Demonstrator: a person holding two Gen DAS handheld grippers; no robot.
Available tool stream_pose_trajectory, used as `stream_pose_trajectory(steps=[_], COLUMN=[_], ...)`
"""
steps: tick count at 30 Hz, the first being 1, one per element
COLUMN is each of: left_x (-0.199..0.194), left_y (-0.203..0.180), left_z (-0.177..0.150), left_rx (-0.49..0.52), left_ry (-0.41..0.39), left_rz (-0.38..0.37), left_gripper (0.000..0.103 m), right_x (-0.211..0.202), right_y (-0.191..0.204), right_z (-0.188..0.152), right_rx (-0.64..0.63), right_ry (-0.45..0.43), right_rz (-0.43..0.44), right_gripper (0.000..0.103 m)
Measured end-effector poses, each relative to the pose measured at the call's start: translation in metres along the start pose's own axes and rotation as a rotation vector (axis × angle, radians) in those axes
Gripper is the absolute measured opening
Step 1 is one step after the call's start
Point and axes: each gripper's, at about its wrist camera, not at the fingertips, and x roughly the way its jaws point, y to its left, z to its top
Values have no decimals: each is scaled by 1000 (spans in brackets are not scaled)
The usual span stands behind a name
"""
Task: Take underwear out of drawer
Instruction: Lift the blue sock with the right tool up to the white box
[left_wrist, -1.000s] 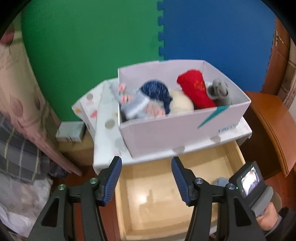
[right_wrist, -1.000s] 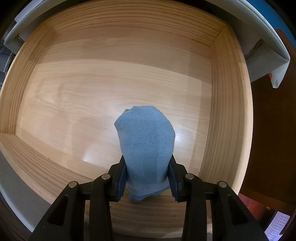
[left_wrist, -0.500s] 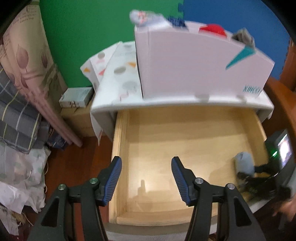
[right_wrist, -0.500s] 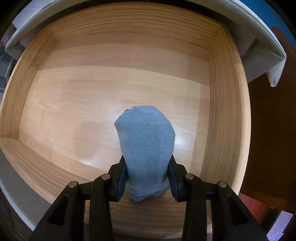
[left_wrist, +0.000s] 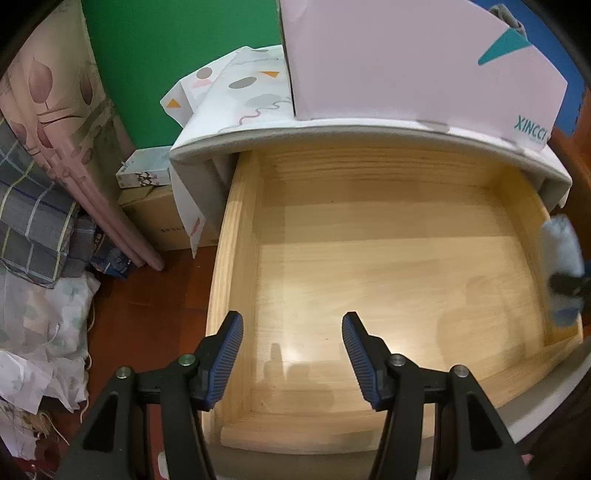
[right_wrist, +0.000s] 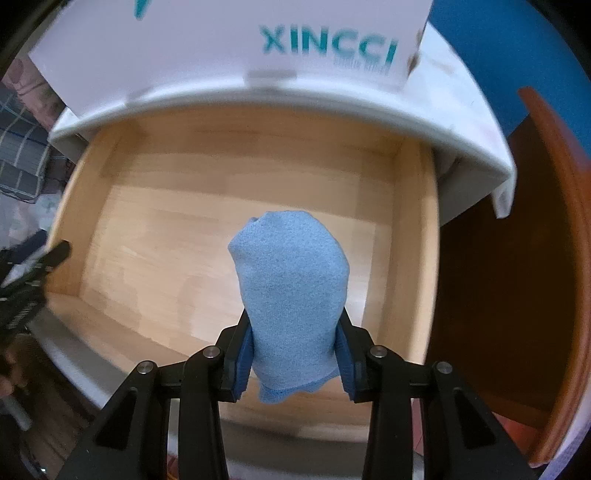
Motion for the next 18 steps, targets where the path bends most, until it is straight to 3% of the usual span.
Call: stream_pose_trajectory(steps=[10,18], left_x=[25,25], left_y=[12,14], left_z=[-6,-6], left_rx=[-75,-85], left_ry=[58,23], left_rz=[-21,-10], left_gripper=[57,57], right_x=[-79,-136], right_y=[-13,0], right_z=[16,45], right_rx=[-12,-19], right_ry=[-103,-206], right_rz=[4,1], right_gripper=[36,36])
